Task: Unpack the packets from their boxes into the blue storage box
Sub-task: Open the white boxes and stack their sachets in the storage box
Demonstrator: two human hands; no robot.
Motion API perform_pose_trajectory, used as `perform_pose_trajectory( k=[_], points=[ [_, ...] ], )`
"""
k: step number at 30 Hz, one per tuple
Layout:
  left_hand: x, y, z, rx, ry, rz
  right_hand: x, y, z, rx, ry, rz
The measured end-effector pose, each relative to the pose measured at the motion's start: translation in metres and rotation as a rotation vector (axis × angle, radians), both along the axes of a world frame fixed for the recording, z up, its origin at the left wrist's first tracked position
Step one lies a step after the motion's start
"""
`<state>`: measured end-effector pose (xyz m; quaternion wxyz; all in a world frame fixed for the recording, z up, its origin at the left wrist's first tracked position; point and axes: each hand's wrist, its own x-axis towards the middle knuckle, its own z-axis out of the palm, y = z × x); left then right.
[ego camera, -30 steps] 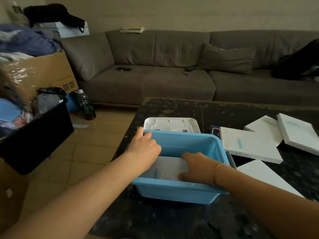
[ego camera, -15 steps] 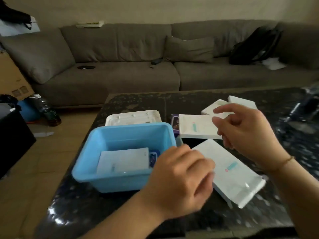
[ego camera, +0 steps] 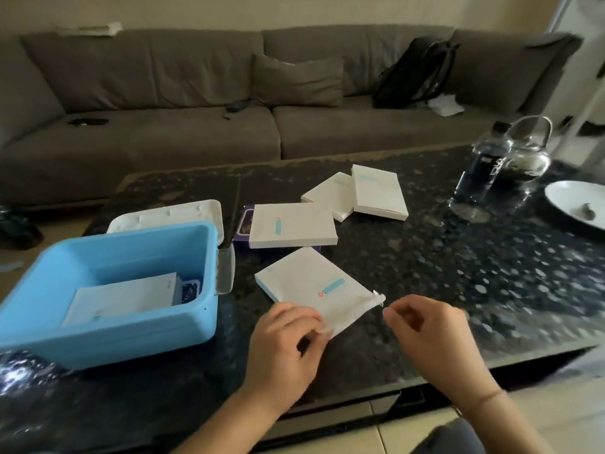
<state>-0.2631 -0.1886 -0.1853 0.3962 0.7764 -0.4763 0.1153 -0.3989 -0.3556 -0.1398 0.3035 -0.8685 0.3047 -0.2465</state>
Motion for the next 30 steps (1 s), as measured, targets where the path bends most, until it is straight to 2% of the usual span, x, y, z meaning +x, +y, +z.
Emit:
perform_pose_trajectory(
  k=[2, 4, 6, 10, 12, 18, 30],
  points=[
    [-0.005, -0.001, 0.017, -0.153, 0.301, 0.107, 0.001, 0.012, -0.005, -0.167, -0.098, 0.028],
    [-0.005, -0.002, 0.032, -0.222, 0.559, 0.176, 0.009, 0.024, -0.007, -0.332, -0.219, 0.118],
    [-0.001, -0.001, 0.043, -0.223, 0.674, 0.197, 0.02, 0.032, -0.006, -0.468, -0.278, 0.204],
    [0.004, 0.001, 0.055, -0.283, 0.81, 0.228, 0.041, 0.042, -0.008, -0.568, -0.25, 0.265],
    [0.007, 0.002, 0.058, -0.304, 0.845, 0.226, 0.047, 0.045, -0.01, -0.603, -0.212, 0.277],
    [0.013, 0.005, 0.061, -0.284, 0.797, 0.208, 0.059, 0.05, -0.014, -0.724, -0.093, 0.233],
    [0.007, 0.003, 0.063, -0.284, 0.738, 0.183, 0.065, 0.068, -0.024, -0.647, 0.002, 0.021]
  ],
)
